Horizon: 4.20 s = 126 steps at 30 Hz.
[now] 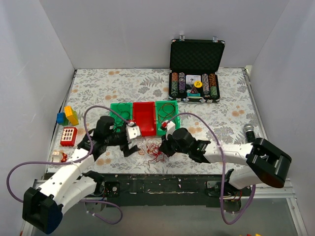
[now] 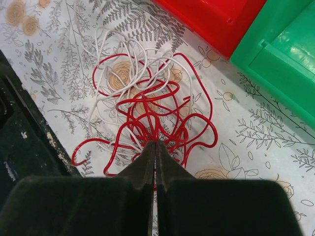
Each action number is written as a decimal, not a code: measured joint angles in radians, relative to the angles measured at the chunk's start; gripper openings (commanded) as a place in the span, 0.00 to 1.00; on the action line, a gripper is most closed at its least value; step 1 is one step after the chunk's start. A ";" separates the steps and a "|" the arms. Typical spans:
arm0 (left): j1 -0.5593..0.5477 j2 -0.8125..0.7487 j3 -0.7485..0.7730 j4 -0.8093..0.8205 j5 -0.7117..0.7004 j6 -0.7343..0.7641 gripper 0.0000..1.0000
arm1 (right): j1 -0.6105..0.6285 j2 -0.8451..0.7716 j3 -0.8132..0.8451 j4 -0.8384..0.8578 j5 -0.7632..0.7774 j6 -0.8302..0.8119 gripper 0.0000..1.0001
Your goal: Untangle the cables
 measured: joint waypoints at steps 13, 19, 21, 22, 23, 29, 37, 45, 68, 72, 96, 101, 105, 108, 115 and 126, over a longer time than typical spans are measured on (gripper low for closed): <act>-0.122 0.148 -0.198 0.315 -0.015 0.012 0.58 | 0.000 -0.353 -0.005 -0.095 -0.091 0.033 0.01; -0.152 0.184 -0.262 0.397 -0.033 0.026 0.28 | 0.000 -0.510 0.040 -0.236 -0.031 0.019 0.01; -0.161 0.184 -0.278 0.411 -0.037 0.035 0.11 | 0.000 -0.523 0.106 -0.288 0.003 -0.002 0.01; -0.164 0.184 -0.283 0.412 -0.039 0.036 0.04 | 0.000 -0.525 0.144 -0.306 0.020 -0.013 0.01; -0.167 0.184 -0.286 0.416 -0.042 0.040 0.00 | 0.000 -0.526 0.184 -0.321 0.038 -0.028 0.01; -0.176 0.163 -0.294 0.412 -0.055 0.086 0.00 | 0.000 -0.524 0.430 -0.412 0.182 -0.138 0.01; -0.181 0.038 -0.363 0.363 -0.070 0.195 0.00 | 0.000 -0.523 0.684 -0.423 0.368 -0.322 0.01; -0.189 -0.048 -0.422 0.283 -0.086 0.319 0.00 | 0.000 -0.455 0.857 -0.399 0.474 -0.488 0.01; -0.190 -0.292 -0.518 0.129 -0.201 0.511 0.00 | 0.000 -0.391 0.991 -0.023 0.742 -0.938 0.01; -0.190 -0.333 -0.518 0.099 -0.226 0.509 0.00 | 0.000 -0.387 0.919 0.010 0.790 -0.990 0.01; -0.190 -0.289 -0.260 0.127 -0.248 0.233 0.00 | -0.001 -0.083 1.128 -0.056 0.871 -1.006 0.01; -0.190 -0.327 -0.261 0.093 -0.253 0.248 0.00 | -0.001 -0.076 1.251 0.105 0.801 -1.105 0.01; -0.190 -0.391 -0.278 0.032 -0.264 0.320 0.00 | -0.001 -0.079 1.312 0.203 0.734 -1.167 0.01; -0.190 -0.412 -0.314 -0.037 -0.296 0.396 0.00 | -0.001 -0.079 1.340 0.258 0.693 -1.203 0.01; -0.191 -0.304 -0.339 -0.187 -0.380 0.494 0.00 | -0.001 -0.017 1.436 0.320 0.639 -1.280 0.01; -0.191 -0.300 -0.340 -0.162 -0.430 0.494 0.00 | -0.021 -0.142 1.014 0.474 0.949 -1.404 0.01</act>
